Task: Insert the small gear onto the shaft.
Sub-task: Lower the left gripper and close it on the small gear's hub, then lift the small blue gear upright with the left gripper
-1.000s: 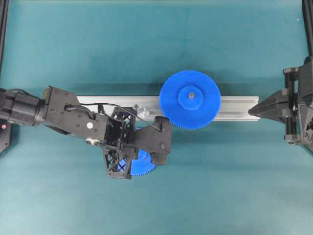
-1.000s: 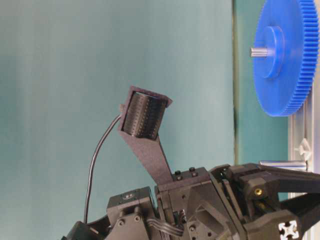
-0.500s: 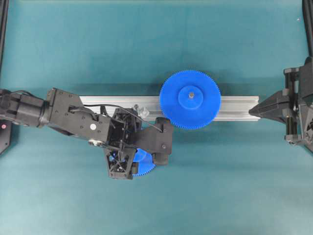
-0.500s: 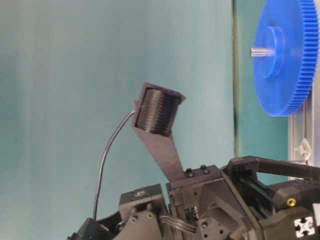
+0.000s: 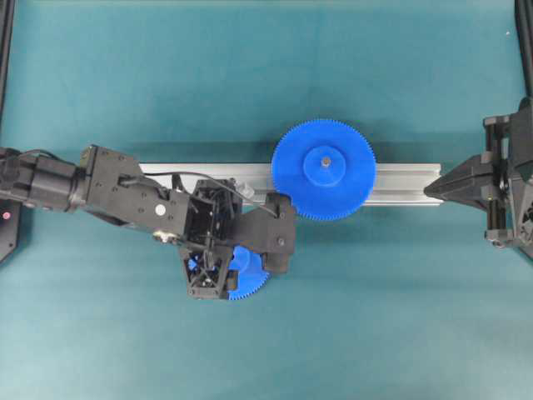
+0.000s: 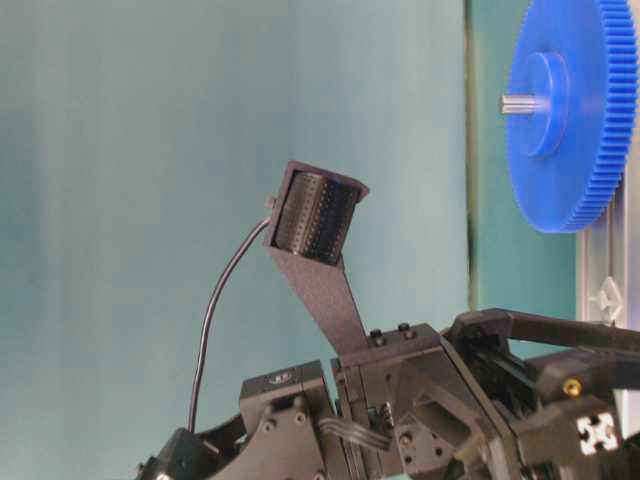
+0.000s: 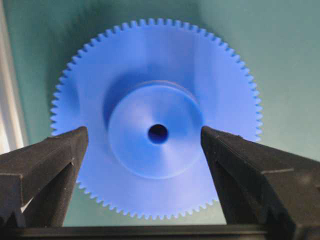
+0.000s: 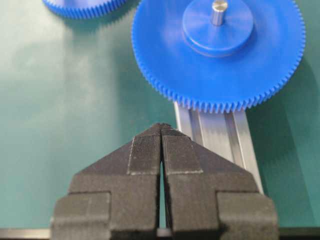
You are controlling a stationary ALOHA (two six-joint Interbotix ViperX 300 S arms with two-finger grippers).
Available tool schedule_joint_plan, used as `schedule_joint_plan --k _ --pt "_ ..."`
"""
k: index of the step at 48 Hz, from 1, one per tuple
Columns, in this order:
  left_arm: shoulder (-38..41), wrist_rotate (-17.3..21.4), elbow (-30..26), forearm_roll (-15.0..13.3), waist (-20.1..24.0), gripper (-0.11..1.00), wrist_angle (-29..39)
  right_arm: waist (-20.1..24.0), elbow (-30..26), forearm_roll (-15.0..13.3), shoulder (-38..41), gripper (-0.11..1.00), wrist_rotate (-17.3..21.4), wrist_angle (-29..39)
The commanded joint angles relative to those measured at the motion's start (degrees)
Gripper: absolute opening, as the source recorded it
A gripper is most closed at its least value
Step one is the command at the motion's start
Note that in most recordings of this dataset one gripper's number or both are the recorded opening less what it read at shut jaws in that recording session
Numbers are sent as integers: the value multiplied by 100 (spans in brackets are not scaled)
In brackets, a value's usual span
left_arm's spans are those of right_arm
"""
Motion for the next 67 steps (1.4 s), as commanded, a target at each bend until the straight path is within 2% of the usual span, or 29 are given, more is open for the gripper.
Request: schedule_joint_plan --k 1,27,40,67 --pt "-62 0 -132 18 -18 92 -26 -9 -53 9 18 -1 62 -53" --pt "18 -44 -220 18 -79 92 -26 -9 0 9 -88 -1 70 -62" --pt "88 -62 -202 18 -105 92 -26 -9 44 9 -97 -1 281 -70" --pt "264 -62 -149 18 -105 92 -26 -9 62 9 -149 -1 281 -70"
